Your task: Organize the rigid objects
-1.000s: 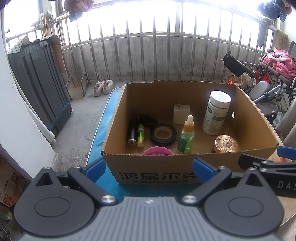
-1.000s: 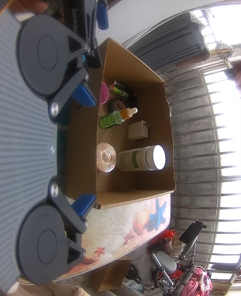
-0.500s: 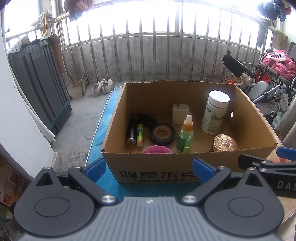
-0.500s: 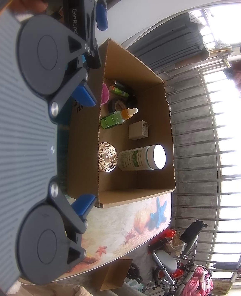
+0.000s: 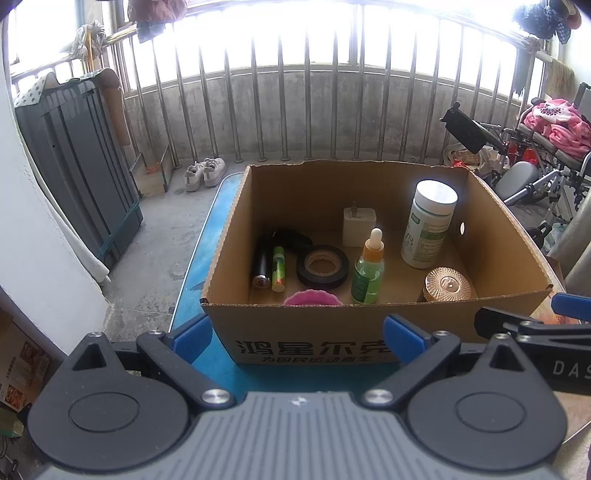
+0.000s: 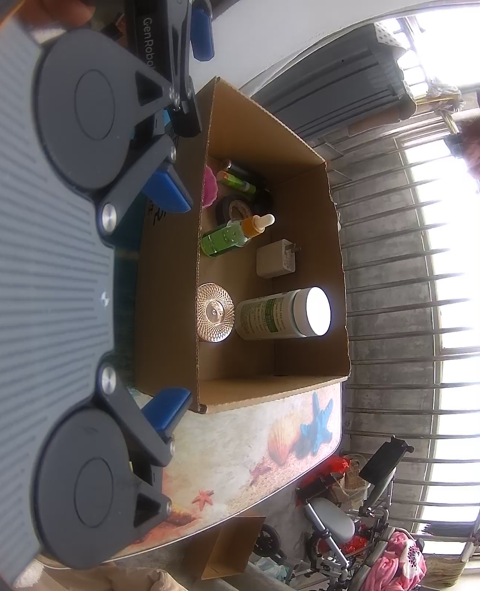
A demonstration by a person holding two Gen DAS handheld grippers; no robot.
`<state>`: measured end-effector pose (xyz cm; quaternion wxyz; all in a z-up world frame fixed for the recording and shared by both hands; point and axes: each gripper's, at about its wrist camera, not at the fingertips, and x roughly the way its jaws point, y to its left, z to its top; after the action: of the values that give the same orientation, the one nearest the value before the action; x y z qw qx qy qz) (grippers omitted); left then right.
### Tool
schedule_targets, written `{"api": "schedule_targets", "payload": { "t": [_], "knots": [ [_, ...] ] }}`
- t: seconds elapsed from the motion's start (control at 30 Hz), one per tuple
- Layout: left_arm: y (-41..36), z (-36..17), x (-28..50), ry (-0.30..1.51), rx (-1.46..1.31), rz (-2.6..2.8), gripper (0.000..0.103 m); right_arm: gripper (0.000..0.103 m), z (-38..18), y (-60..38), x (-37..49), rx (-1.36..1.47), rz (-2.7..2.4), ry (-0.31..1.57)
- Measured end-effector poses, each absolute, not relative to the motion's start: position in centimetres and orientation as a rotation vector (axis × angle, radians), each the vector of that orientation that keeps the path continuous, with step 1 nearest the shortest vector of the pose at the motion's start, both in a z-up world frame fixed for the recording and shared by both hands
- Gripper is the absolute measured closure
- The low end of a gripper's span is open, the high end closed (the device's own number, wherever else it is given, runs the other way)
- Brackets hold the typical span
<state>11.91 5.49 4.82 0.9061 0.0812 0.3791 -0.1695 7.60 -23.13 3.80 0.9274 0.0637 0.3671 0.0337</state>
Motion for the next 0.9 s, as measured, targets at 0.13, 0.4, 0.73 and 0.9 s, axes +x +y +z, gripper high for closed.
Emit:
{"api": "schedule_targets", "payload": {
  "t": [0.13,0.4,0.73,0.9],
  "knots": [
    [5.45,4.82,11.84,0.783,0.168,-0.35,0.004,0.001,3.79,-23.11,7.48,0.133,0.066,0.753],
    [5.45,4.81,11.79,0.781,0.171,-0.353,0.004,0.001,3.77,-23.21,7.38,0.137,0.062,0.754],
    [5.44,4.82,11.76,0.781,0.171,-0.354,0.004,0.001,3.75,-23.22,7.32,0.139,0.06,0.754],
    [5.46,4.82,11.83,0.781,0.17,-0.354,0.004,0.001,3.74,-23.23,7.35,0.14,0.061,0.755]
  ]
}}
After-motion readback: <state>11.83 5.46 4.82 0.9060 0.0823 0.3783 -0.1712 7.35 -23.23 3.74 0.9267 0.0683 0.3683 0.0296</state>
